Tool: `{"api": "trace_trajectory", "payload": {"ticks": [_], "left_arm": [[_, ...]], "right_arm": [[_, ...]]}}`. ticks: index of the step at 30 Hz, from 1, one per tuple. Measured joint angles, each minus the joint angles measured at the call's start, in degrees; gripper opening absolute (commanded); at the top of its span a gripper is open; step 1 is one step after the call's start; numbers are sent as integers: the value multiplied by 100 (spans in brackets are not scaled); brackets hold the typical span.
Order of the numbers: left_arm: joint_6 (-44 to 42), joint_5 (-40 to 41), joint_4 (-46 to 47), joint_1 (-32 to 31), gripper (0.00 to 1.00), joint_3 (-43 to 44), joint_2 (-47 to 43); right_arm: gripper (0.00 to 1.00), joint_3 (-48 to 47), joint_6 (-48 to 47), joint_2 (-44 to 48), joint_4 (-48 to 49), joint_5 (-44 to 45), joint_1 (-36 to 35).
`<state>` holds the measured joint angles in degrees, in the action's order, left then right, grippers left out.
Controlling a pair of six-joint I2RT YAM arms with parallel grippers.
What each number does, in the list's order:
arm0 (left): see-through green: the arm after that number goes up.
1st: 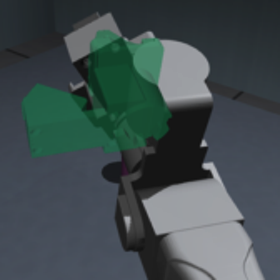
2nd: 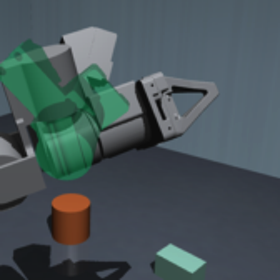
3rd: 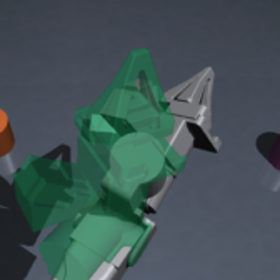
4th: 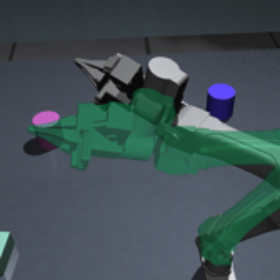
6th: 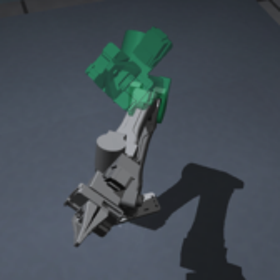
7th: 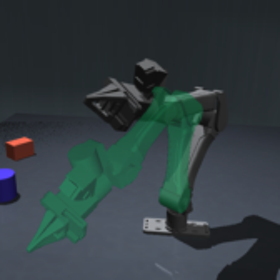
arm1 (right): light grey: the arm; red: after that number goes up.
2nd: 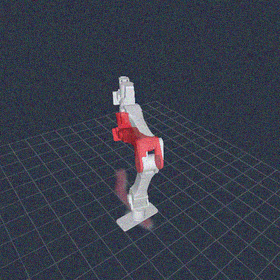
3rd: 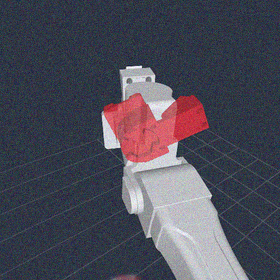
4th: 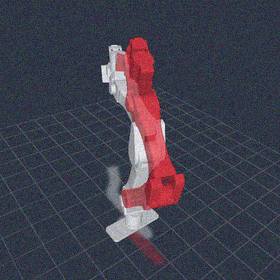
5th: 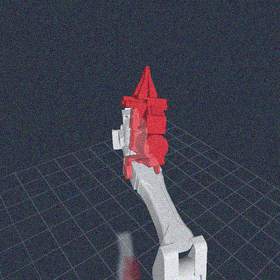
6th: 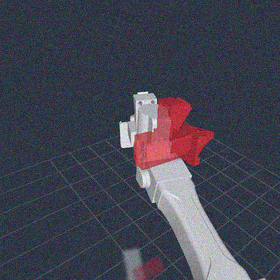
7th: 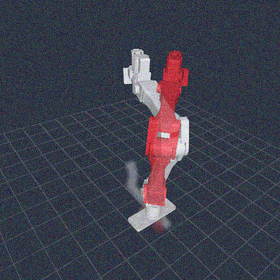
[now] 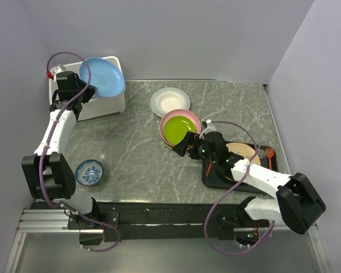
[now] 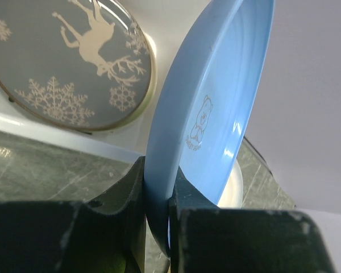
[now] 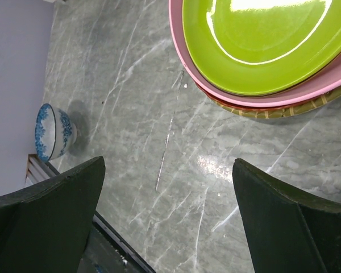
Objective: Place the plates into the plastic bin on the countertop
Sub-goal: Place the plate in the plastic bin.
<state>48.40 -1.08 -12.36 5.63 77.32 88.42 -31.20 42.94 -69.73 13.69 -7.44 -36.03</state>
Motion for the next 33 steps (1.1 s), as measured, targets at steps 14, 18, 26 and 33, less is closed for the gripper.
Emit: {"api": "trace_trajectory", "payload": {"ticks": [14,18,26,33], "left_arm": [[208,55,-48,227,1,426,603],[210,55,-57,227,1,435,726],[190,236,-129,280,1,522,876],[35,529,-330,433,1,756,970]], "right_arm": [[100,13,-90,566,-319,98,-11],[100,55,-107,782,-424,181,-9],[100,55,-114,728,-393,149,-11],[100,-61,-175,138,-348,-83,-9]]}}
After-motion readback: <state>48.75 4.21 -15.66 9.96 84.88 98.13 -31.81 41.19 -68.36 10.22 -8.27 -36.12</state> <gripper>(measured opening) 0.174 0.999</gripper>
